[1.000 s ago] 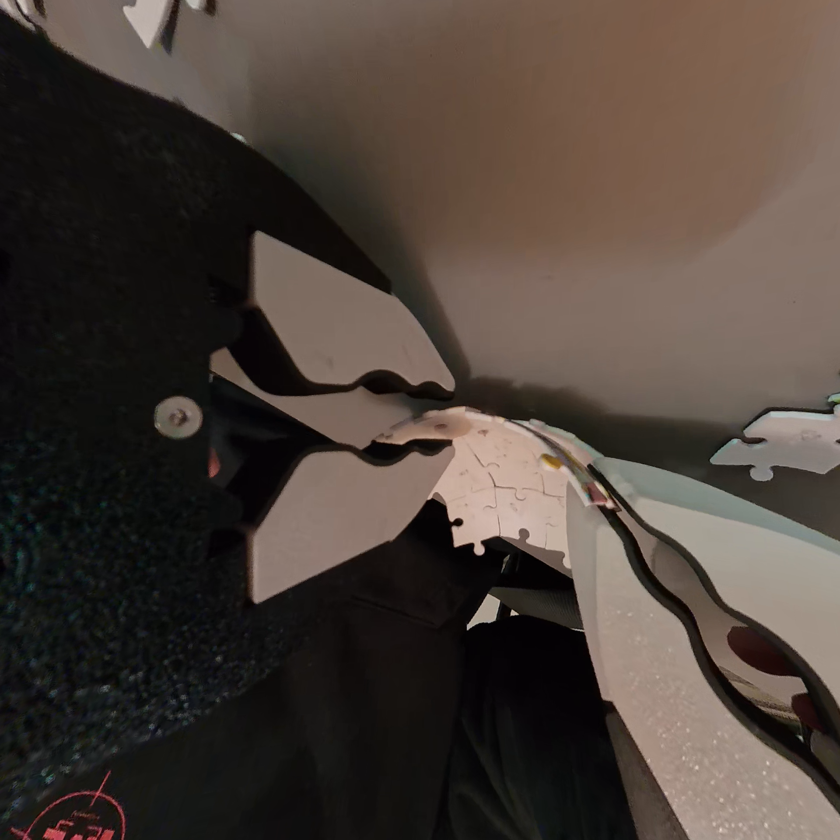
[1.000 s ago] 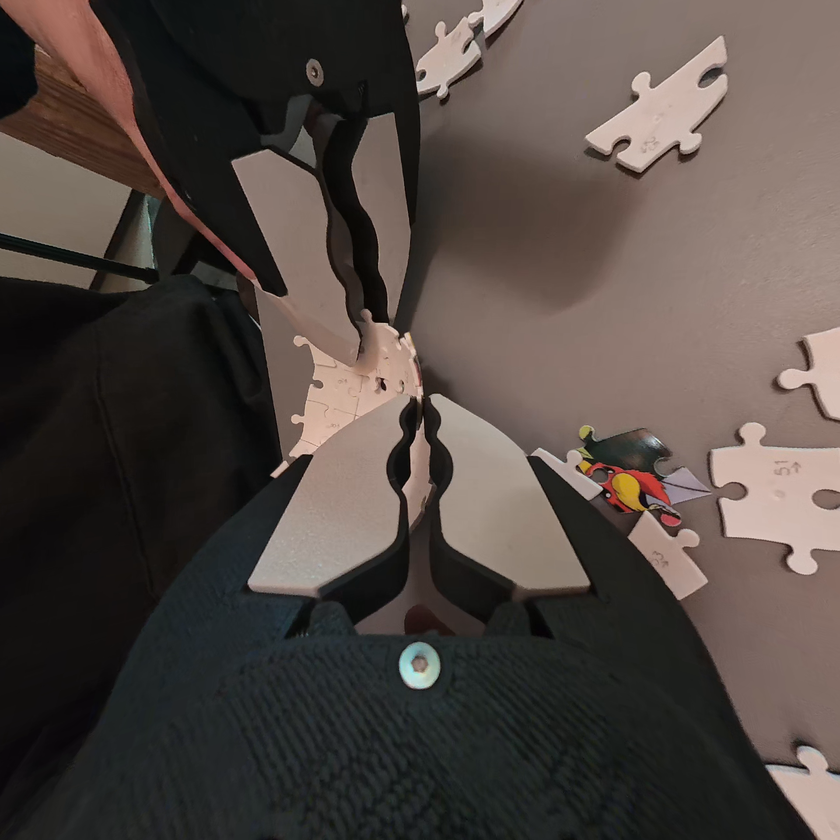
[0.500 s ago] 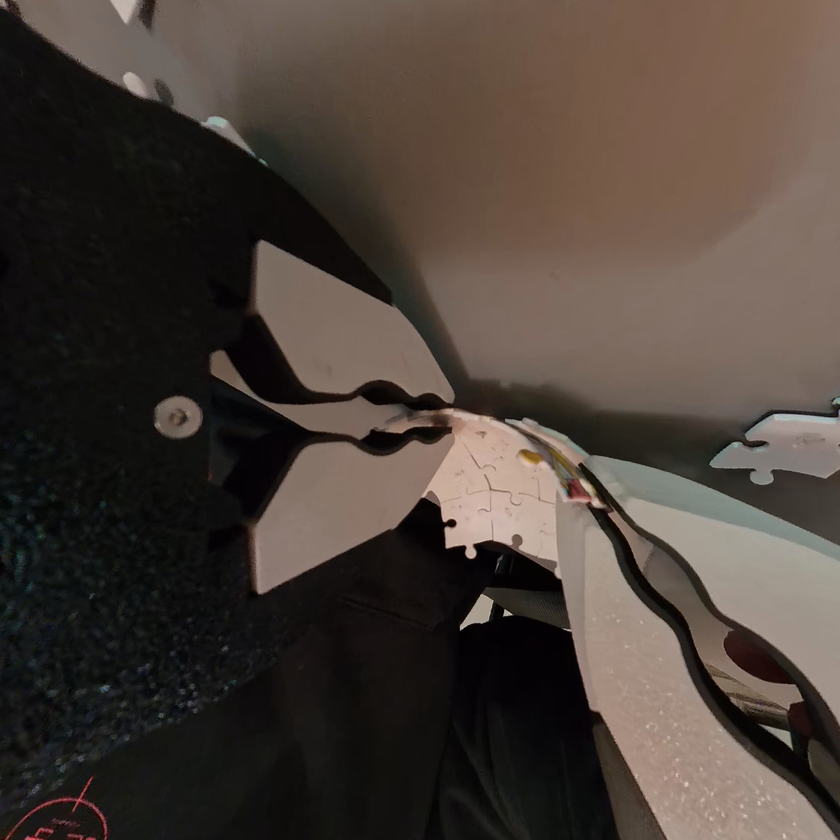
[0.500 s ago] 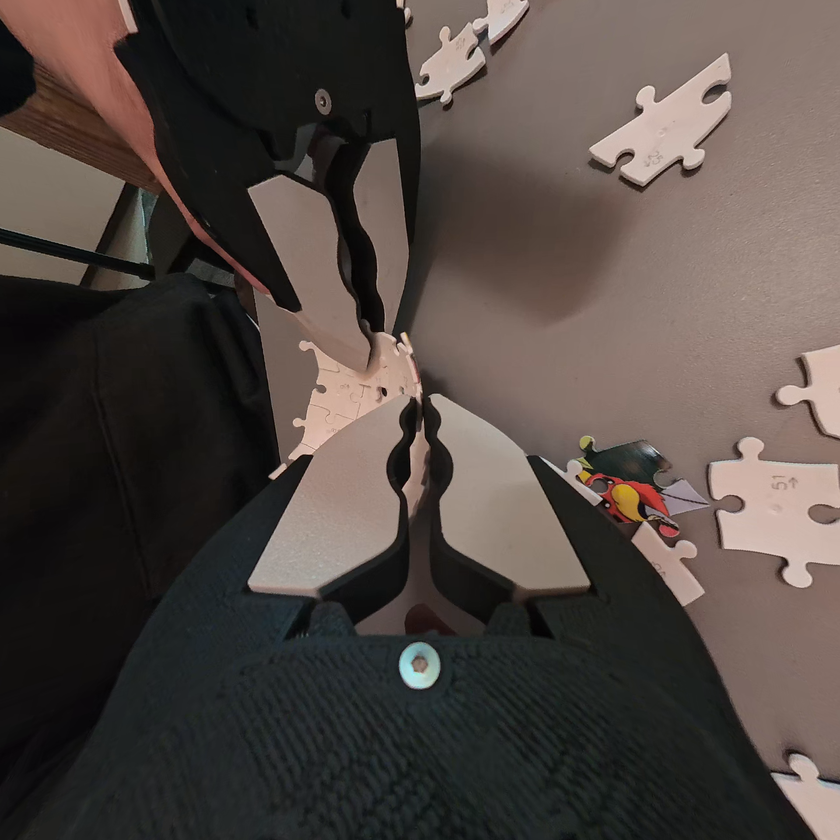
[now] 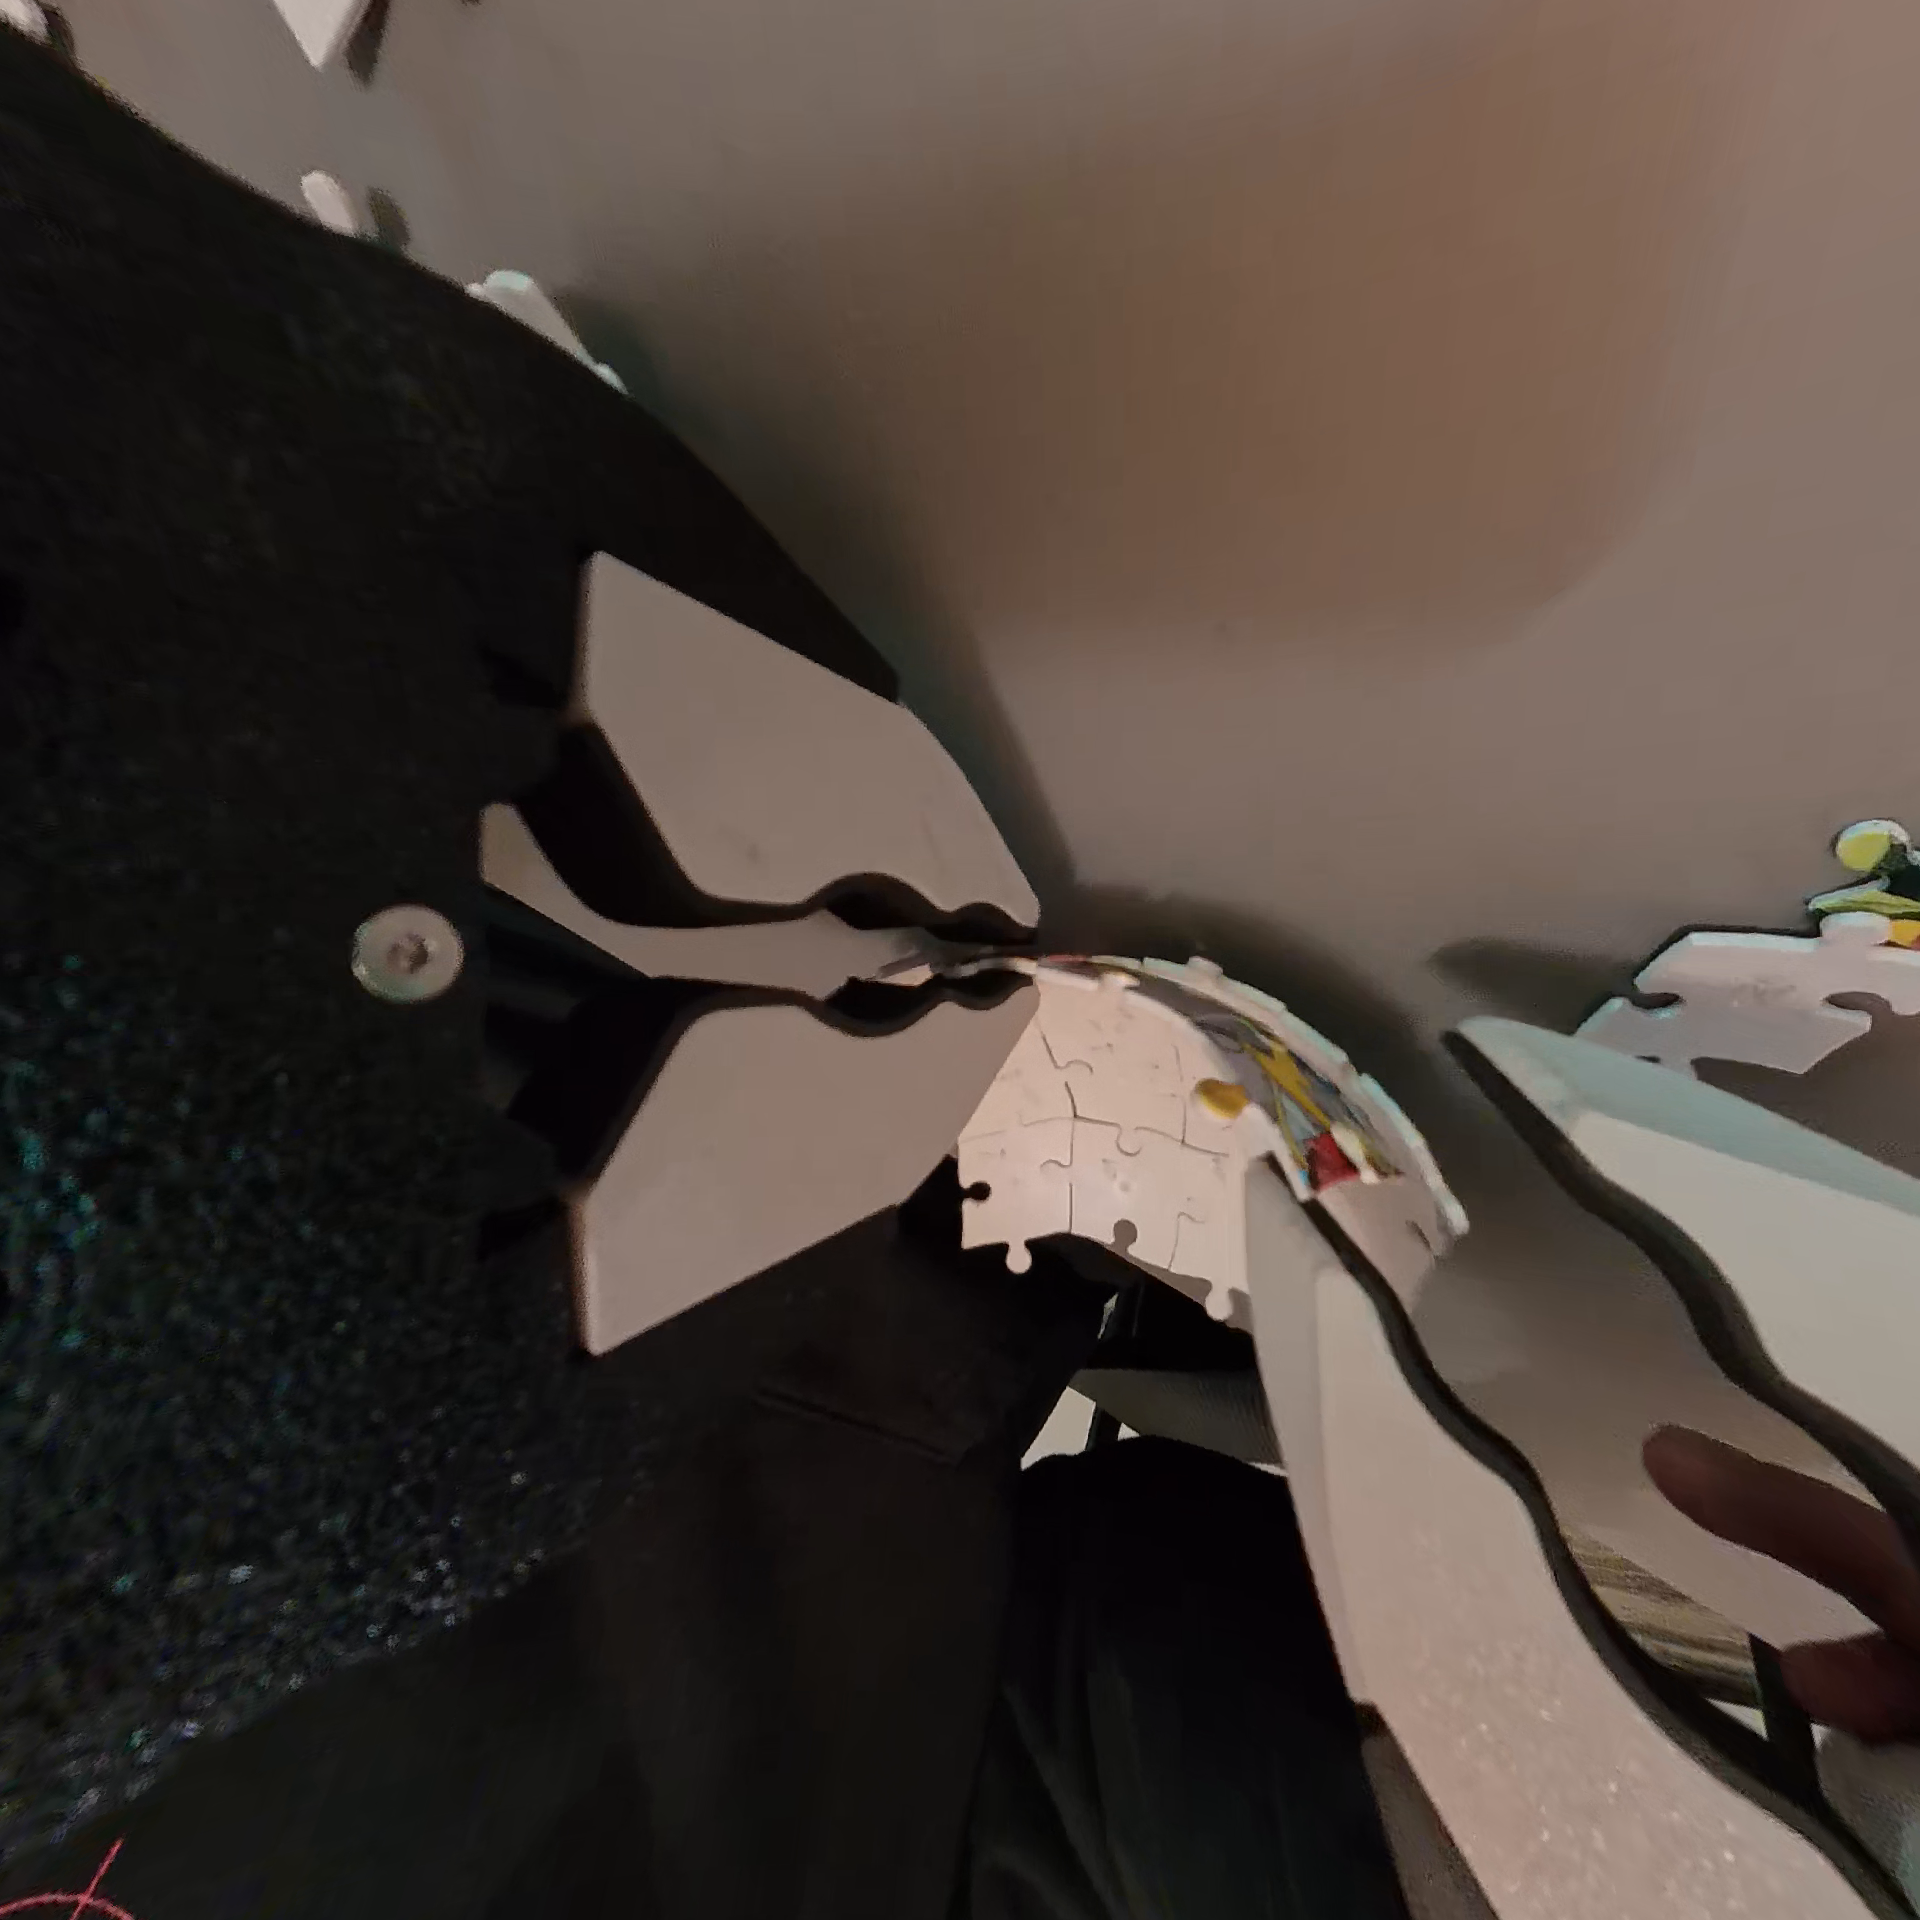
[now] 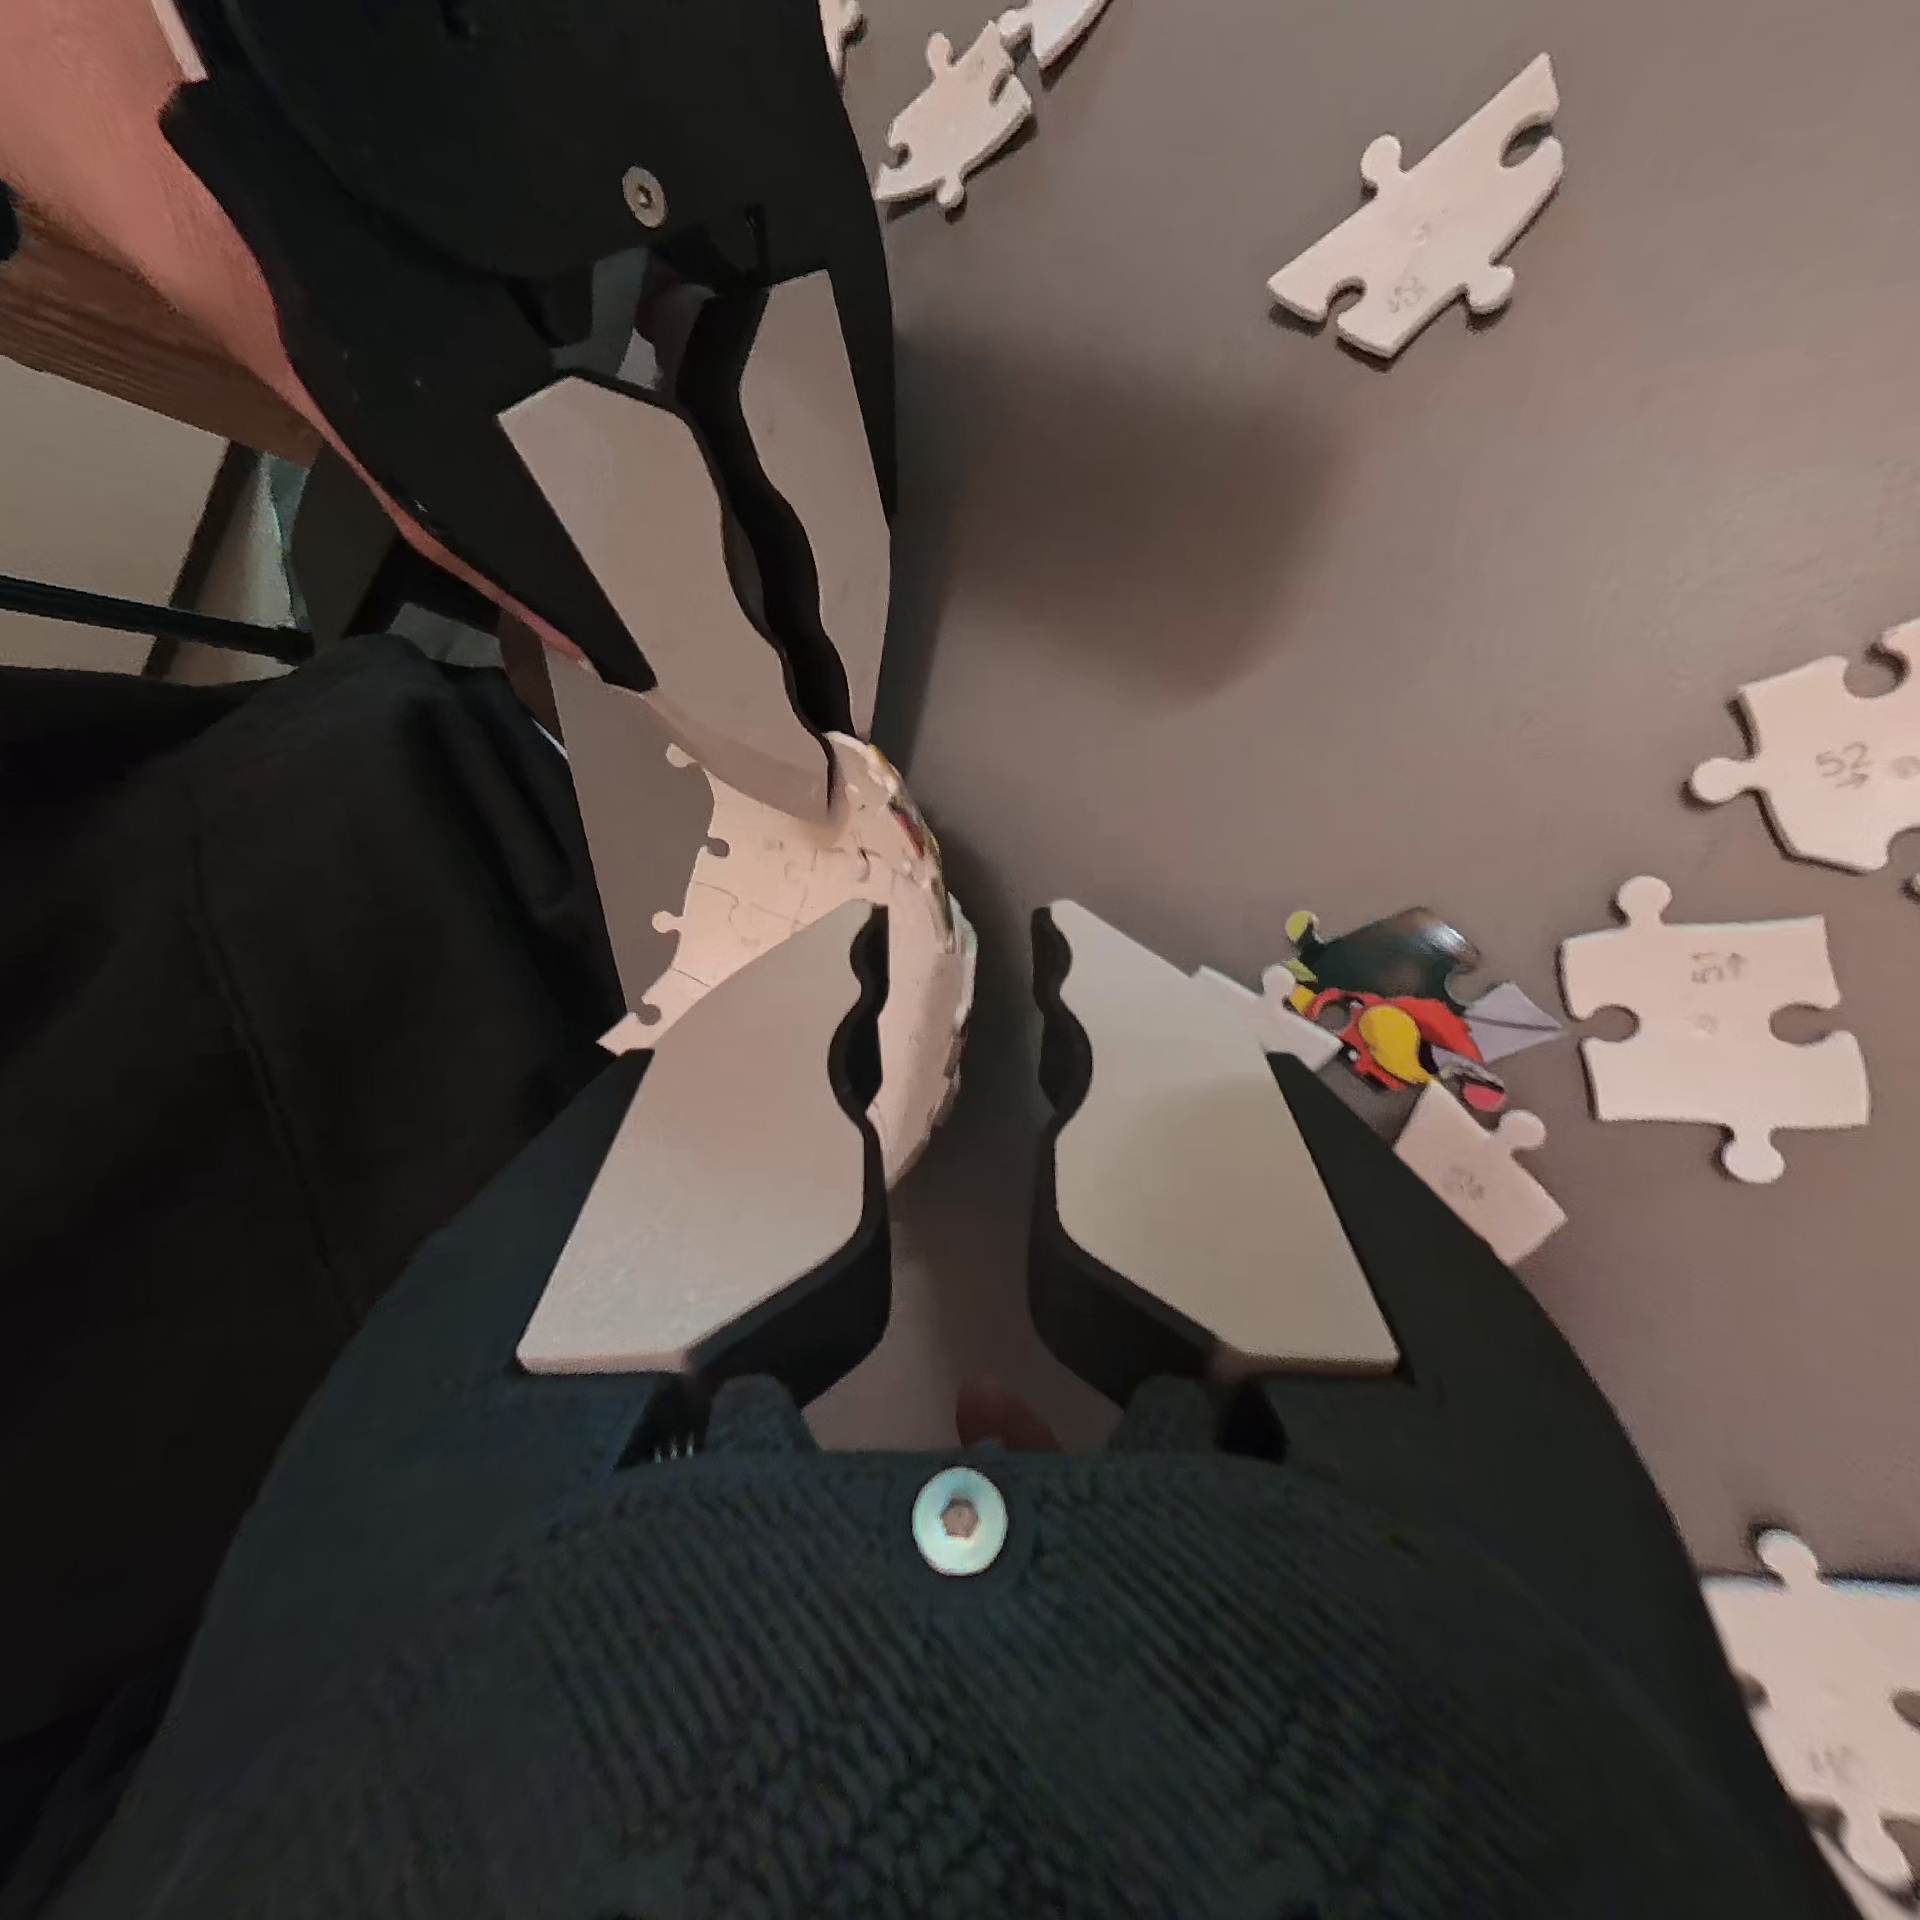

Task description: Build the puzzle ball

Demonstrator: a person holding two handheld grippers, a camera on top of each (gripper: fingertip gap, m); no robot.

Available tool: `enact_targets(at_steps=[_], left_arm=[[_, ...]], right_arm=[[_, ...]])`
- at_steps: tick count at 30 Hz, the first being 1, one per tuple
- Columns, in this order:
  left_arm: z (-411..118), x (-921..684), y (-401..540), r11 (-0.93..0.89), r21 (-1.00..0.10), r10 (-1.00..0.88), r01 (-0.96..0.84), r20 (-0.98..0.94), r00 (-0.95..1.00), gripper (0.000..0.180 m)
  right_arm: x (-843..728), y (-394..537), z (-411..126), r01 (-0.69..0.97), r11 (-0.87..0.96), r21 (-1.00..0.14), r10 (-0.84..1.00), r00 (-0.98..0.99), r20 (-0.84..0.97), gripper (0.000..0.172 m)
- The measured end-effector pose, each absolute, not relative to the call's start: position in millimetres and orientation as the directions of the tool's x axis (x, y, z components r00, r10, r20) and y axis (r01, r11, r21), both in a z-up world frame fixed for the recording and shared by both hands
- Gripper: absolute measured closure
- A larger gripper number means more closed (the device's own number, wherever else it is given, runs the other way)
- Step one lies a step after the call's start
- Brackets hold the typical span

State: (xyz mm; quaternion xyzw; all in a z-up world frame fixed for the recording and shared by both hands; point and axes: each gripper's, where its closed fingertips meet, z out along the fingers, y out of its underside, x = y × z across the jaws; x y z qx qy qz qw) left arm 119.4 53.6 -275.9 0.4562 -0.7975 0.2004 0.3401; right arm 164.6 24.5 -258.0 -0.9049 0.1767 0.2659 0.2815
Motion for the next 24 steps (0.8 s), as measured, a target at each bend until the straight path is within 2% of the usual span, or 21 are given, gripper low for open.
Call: enact_targets(at_steps=[10, 18, 24], left_arm=[[-276.7, 117.2, 52.6, 0.519, 0.02, -0.587, -0.855, 0.735, -0.339, 0.177], [-276.2, 114.0, 52.5, 0.531, 0.039, -0.584, -0.847, 0.74, -0.333, 0.177], [-275.8, 115.8, 51.4, 0.518, 0.025, -0.584, -0.855, 0.74, -0.333, 0.177]], right_arm=[[153.8, 16.3, -271.4, -0.386, -0.855, -0.347, -0.145, 0.819, -0.555, 0.153], [156.3, 26.4, -269.8, -0.373, -0.839, -0.396, -0.107, 0.828, -0.551, 0.165], [158.8, 27.0, -269.4, -0.351, -0.84, -0.413, -0.093, 0.843, -0.529, 0.165]])
